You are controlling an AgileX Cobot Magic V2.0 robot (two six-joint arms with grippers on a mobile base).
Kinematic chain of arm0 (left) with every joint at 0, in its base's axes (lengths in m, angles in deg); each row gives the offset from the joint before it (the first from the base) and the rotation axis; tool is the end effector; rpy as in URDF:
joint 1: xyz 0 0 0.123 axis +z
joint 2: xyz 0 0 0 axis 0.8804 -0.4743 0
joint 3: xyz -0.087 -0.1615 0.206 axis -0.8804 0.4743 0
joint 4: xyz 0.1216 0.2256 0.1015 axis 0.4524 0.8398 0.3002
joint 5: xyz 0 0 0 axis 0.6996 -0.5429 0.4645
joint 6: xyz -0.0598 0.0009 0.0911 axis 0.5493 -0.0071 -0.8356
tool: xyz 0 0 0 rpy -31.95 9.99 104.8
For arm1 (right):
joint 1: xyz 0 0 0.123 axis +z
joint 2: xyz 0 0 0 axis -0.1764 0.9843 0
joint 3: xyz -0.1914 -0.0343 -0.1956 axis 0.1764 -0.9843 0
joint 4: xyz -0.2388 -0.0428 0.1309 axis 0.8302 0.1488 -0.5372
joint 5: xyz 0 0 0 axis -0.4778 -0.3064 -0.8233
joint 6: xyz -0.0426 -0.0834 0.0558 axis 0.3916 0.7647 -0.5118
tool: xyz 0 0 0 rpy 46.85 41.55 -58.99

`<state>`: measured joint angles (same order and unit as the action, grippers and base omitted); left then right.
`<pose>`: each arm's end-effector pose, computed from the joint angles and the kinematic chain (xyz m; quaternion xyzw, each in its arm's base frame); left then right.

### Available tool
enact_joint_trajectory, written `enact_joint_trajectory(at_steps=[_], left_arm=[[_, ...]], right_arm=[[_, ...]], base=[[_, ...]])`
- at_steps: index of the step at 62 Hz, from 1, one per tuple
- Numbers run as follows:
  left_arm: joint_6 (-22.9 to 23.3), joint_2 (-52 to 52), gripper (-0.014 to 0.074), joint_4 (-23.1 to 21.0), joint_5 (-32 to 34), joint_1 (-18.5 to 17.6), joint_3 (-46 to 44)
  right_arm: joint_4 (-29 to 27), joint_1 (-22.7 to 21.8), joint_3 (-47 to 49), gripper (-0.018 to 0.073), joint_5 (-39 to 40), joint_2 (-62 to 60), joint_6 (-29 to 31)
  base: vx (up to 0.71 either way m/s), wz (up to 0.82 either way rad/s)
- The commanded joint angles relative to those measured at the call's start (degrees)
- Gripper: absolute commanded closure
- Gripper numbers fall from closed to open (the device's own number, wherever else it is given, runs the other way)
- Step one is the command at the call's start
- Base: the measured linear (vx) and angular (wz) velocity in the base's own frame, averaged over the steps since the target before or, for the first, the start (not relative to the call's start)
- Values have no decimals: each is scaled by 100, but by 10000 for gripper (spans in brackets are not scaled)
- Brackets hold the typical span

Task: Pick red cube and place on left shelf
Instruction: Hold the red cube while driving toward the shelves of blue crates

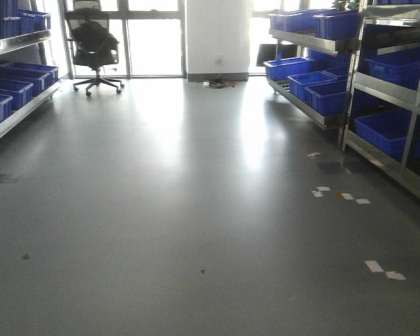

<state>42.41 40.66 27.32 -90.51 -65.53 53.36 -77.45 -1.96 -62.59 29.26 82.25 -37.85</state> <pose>0.1074 -0.0073 0.2095 0.0615 0.6806 0.0164 0.7299 0.1584 0.0229 0.2983 -0.0292 0.7795 0.0660 0.6223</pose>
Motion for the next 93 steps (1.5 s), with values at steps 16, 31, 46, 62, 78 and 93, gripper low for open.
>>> enact_joint_trajectory(at_steps=[16, 31, 46, 62, 78, 93], left_arm=[[-3, -47, 491, -57, 474, -8, 126], [-3, -47, 491, -57, 474, -8, 126], [-3, -47, 491, -57, 474, -8, 126], [-3, -47, 491, -57, 474, -8, 126], [-3, -47, 491, -57, 474, -8, 126], [-3, -47, 491, -57, 474, -8, 126]], right_arm=[[0, -23, 185, 489, 504, 54, 47], [0, -23, 185, 489, 504, 54, 47], [0, -23, 185, 489, 504, 54, 47], [0, -23, 185, 489, 504, 54, 47], [0, -23, 185, 489, 504, 54, 47], [0, -23, 185, 489, 504, 54, 47]], base=[[37, -1], [42, 4], [48, 20], [52, 29], [55, 24], [59, 20]])
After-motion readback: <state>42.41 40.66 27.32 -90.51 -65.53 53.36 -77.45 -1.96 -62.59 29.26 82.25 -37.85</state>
